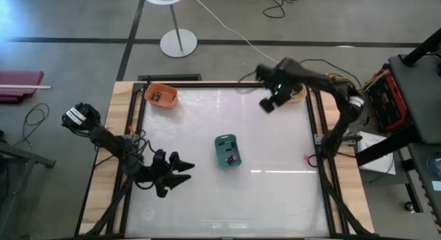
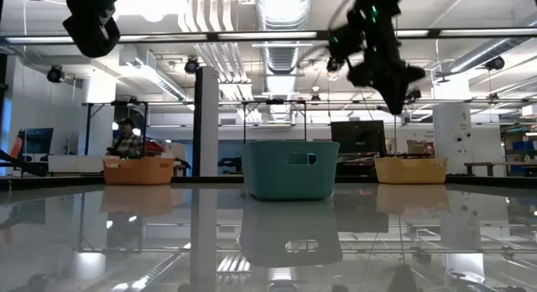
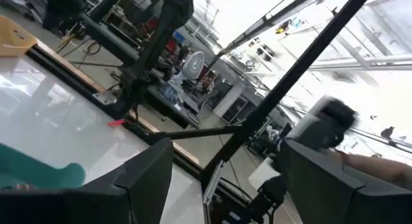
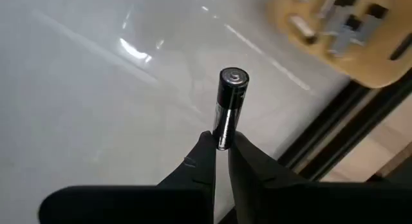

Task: Sort batteries
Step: Put the black battery into the yellow bin

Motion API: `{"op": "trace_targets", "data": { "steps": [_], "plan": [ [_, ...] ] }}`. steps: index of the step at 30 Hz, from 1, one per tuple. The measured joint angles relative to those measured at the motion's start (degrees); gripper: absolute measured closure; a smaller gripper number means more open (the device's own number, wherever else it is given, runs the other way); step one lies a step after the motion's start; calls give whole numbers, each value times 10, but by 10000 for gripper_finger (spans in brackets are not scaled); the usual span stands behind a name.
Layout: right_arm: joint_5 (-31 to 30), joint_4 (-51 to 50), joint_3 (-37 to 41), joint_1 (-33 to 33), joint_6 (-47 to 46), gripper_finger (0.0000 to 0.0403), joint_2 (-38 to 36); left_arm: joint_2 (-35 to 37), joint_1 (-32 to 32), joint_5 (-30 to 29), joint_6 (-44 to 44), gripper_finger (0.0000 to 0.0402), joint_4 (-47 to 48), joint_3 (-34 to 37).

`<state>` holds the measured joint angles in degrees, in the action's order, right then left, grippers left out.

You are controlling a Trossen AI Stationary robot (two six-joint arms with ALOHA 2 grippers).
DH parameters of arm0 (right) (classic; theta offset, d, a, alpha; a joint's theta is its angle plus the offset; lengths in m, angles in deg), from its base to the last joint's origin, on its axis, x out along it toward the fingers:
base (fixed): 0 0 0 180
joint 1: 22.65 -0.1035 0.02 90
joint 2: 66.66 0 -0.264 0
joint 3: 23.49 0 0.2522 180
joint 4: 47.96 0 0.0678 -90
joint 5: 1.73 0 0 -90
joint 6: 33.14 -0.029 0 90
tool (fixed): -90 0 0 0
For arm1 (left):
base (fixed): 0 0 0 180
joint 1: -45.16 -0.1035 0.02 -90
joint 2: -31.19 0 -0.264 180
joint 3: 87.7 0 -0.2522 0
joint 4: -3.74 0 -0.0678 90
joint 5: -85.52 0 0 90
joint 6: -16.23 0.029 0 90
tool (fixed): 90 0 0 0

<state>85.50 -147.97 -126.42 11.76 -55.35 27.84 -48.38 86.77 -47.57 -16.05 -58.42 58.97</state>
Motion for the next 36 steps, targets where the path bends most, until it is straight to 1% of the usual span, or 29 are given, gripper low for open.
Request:
{"op": "trace_targets", "data": {
  "steps": [2,5,6,7,9,10,13,18,20,23,26,31,33,36],
  "plan": [
    [8,20,16,76,36,384,7,0,0,-12,-4,141,0,5],
    [38,68,26,172,63,384,44,1,-3,-74,-19,141,0,11],
    [51,83,26,196,69,384,58,2,-8,-83,-23,141,-4,12],
    [66,93,25,216,74,384,71,6,-17,-77,-24,142,-10,13],
    [89,108,17,247,85,384,99,15,-44,-36,-32,143,-22,13],
    [89,112,12,257,94,384,116,21,-62,-14,-35,145,-26,13],
    [88,115,-2,279,107,384,164,34,-125,47,-39,152,-22,14],
    [86,117,-15,291,107,384,210,52,-256,170,-41,161,-20,14],
    [86,119,-16,292,107,384,222,61,-290,196,-43,164,-20,18],
    [87,115,-16,292,103,380,234,78,-313,205,-43,168,-20,29],
    [79,114,-16,291,102,363,246,107,-315,207,-45,168,-20,49],
    [30,116,-16,290,103,316,229,189,-315,208,-47,168,-10,97],
    [21,118,-16,290,104,295,212,229,-315,204,-46,168,18,118],
    [21,119,-16,290,103,266,186,284,-315,182,-51,168,68,152]
  ]
}}
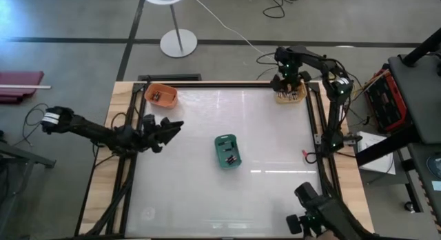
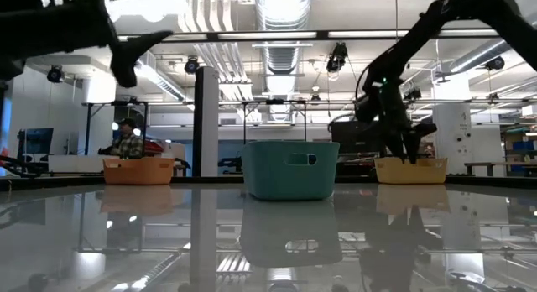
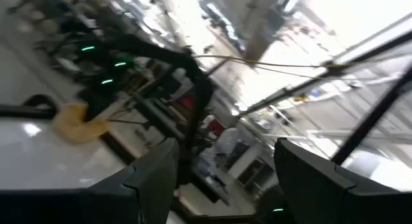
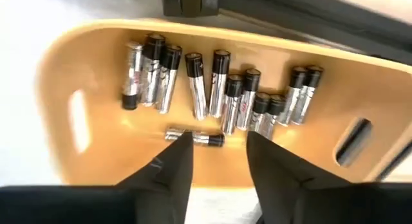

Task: Sort batteries
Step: Put the black battery into the yellow bin, then return to Home Position

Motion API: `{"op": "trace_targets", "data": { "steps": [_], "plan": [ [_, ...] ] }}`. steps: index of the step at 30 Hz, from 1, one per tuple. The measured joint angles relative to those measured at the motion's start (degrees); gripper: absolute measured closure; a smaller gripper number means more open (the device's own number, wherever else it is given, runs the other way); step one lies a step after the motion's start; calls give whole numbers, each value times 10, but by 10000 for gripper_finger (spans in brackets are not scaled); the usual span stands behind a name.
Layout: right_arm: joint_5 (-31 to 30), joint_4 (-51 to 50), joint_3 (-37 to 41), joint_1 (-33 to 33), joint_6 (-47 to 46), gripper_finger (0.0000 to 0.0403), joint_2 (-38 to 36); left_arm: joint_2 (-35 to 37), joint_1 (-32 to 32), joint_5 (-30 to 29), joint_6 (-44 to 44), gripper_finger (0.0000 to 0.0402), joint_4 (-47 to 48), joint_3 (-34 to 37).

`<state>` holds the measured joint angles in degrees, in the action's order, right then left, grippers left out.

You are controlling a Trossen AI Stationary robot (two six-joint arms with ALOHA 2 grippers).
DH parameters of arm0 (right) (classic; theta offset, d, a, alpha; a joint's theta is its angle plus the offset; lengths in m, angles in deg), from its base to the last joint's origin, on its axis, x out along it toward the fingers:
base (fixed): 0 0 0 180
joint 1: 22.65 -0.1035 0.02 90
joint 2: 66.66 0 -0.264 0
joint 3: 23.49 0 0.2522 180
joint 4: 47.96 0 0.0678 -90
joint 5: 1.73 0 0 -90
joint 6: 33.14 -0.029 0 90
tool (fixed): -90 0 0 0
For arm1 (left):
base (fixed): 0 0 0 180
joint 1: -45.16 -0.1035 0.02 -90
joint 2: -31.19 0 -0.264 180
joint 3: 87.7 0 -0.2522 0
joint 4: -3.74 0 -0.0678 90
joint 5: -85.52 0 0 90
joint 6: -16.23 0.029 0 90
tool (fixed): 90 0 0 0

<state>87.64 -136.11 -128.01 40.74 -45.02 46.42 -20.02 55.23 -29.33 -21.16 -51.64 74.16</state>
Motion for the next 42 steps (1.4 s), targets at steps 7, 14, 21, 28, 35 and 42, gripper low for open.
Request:
{"op": "trace_targets", "data": {
  "steps": [7,14,21,28,35,42],
  "plan": [
    [-2,46,10,-61,-23,227,-111,50,0,-11,-10,168,33,37],
    [-1,182,83,-226,-50,229,-260,30,0,17,-58,168,90,15],
    [-25,300,179,-473,-99,251,-407,52,-36,143,-96,168,82,28],
    [-39,303,242,-711,-307,288,-471,84,-101,173,4,168,184,37],
    [-193,375,290,-835,-200,342,-458,90,-104,191,138,168,205,37],
    [-214,622,413,-839,25,391,-511,132,-104,287,233,168,233,37]
  ]
}}
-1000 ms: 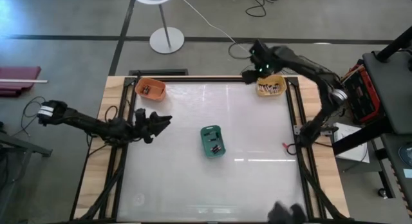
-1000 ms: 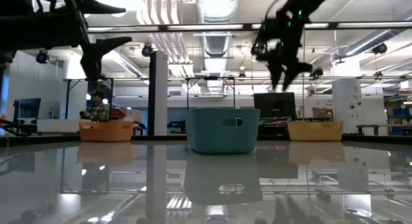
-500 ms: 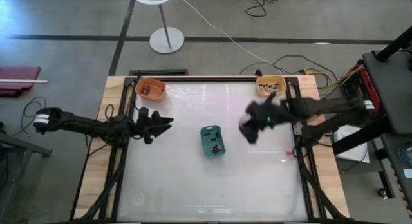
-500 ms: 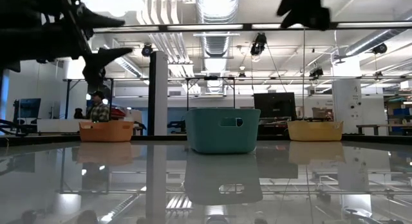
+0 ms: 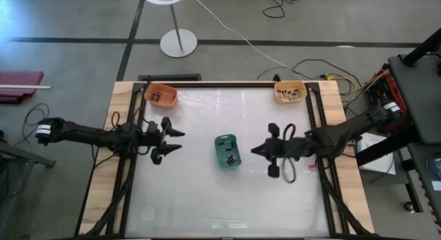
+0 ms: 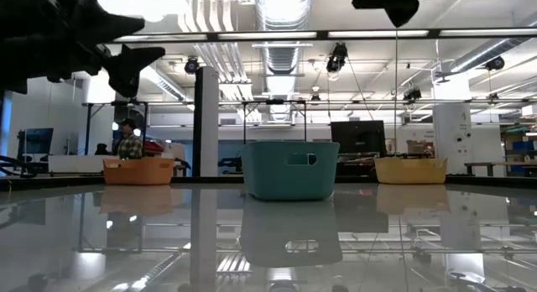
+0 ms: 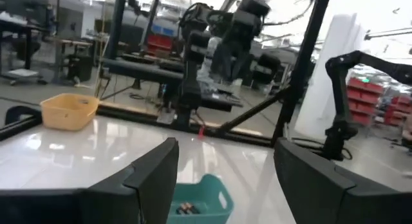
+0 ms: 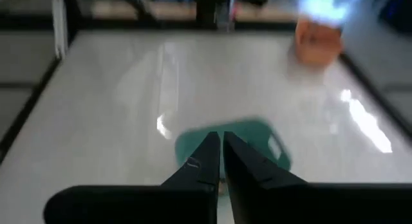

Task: Sort batteries
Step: Return to Home Position

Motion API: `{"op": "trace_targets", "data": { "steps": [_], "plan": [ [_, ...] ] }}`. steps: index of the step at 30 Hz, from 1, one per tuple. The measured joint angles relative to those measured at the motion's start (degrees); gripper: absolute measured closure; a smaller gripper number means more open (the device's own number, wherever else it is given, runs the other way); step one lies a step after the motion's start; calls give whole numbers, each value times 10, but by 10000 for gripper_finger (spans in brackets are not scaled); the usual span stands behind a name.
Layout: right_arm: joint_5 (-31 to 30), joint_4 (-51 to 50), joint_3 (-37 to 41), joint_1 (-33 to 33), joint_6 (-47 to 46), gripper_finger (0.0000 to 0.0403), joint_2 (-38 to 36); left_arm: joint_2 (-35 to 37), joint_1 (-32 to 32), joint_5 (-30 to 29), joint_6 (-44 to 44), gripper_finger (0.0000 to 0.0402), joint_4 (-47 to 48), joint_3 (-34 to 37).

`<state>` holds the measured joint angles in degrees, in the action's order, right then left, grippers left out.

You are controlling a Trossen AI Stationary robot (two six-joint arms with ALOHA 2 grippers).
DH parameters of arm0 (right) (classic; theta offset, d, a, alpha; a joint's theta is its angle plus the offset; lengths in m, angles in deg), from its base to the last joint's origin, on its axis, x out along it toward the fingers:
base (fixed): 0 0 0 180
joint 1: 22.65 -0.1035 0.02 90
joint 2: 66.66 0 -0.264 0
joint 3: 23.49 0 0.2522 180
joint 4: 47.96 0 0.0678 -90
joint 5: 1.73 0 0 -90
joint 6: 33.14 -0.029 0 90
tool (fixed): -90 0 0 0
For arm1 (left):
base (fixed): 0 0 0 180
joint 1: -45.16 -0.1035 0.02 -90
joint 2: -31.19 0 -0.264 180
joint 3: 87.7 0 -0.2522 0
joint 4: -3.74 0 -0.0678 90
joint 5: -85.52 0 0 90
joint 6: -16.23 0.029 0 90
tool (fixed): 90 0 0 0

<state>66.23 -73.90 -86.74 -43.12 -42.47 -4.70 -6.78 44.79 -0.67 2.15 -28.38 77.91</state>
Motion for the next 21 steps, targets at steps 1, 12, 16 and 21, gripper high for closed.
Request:
{"op": "trace_targets", "data": {
  "steps": [1,12,16,21],
  "plan": [
    [2,29,23,3,14,391,-20,7,0,-1,1,168,12,0],
    [219,105,229,126,108,393,-268,53,-1,-7,31,168,67,0],
    [117,34,245,181,164,391,-298,55,-1,-28,10,168,82,0],
    [160,58,264,231,208,390,-296,56,-1,-35,33,168,89,0]
  ]
}}
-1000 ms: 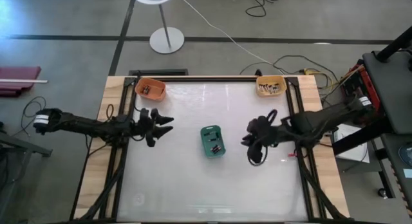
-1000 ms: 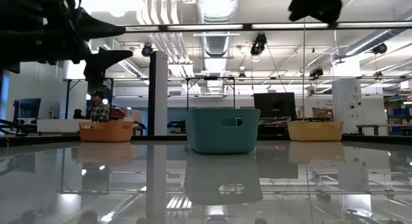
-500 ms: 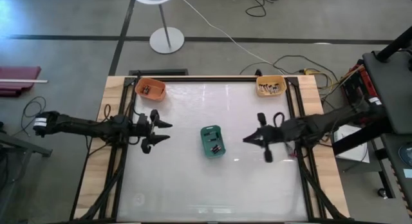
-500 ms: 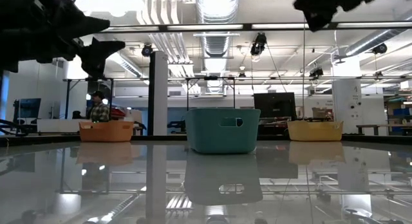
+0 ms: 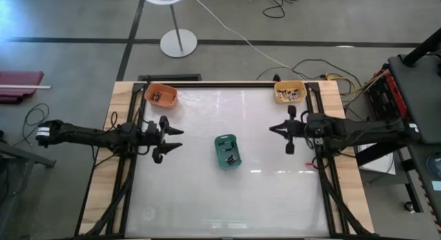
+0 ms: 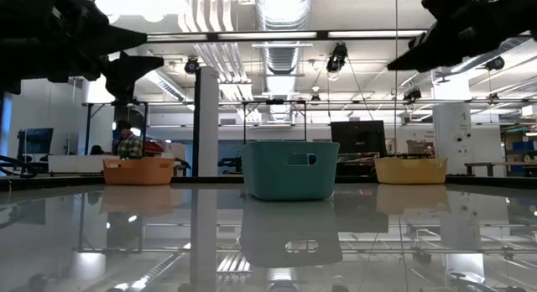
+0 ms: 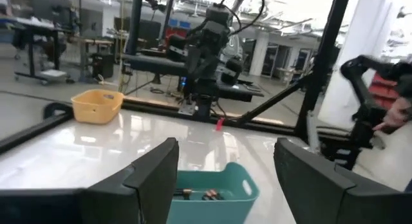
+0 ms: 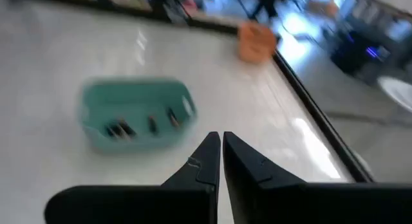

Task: Sort batteries
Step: Return to Home Position

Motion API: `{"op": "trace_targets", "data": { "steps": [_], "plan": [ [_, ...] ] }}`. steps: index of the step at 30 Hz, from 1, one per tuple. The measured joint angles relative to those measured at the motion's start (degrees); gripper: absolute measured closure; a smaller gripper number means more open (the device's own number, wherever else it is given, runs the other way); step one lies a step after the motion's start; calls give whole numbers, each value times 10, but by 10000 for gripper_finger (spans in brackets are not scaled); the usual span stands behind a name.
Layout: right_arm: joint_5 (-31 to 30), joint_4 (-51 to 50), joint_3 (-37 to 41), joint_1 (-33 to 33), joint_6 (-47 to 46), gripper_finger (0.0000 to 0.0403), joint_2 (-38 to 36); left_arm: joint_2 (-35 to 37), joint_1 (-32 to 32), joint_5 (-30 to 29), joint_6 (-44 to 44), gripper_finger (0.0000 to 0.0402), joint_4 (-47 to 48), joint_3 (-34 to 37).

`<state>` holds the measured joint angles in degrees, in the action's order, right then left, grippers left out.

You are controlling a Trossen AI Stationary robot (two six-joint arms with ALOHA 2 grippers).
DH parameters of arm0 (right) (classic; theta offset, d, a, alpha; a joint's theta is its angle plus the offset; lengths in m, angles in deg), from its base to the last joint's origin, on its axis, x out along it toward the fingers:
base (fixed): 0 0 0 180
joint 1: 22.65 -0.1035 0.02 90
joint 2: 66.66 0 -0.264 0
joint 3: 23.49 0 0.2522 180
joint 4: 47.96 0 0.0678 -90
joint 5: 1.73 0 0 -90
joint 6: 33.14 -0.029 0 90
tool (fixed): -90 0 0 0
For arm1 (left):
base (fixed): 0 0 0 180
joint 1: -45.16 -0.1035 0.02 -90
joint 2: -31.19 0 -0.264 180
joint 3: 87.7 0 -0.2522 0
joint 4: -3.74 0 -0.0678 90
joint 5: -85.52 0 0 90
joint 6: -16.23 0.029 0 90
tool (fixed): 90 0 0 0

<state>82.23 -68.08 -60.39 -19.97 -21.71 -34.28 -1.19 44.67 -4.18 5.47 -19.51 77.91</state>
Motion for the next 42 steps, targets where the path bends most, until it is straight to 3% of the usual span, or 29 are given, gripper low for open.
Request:
{"op": "trace_targets", "data": {
  "steps": [4,9,13,16,22,25,30,36,42],
  "plan": [
    [64,127,53,19,-50,390,-11,7,0,-24,22,168,12,0],
    [60,230,122,24,-91,390,-58,36,0,-24,33,168,19,0],
    [33,175,128,24,-92,390,-98,81,0,-24,35,168,72,0],
    [-25,53,109,26,-183,390,-103,117,1,-13,13,168,129,0],
    [-112,63,130,26,-206,390,-118,189,1,-3,26,168,184,0],
    [-114,100,156,26,-206,390,-145,237,1,15,6,168,240,0],
    [-66,117,187,26,-163,390,-219,320,2,25,18,168,293,0],
    [-56,111,189,26,-114,390,-324,324,11,56,2,168,320,0],
    [-55,118,185,26,-101,390,-323,324,16,64,37,168,324,0]
  ]
}}
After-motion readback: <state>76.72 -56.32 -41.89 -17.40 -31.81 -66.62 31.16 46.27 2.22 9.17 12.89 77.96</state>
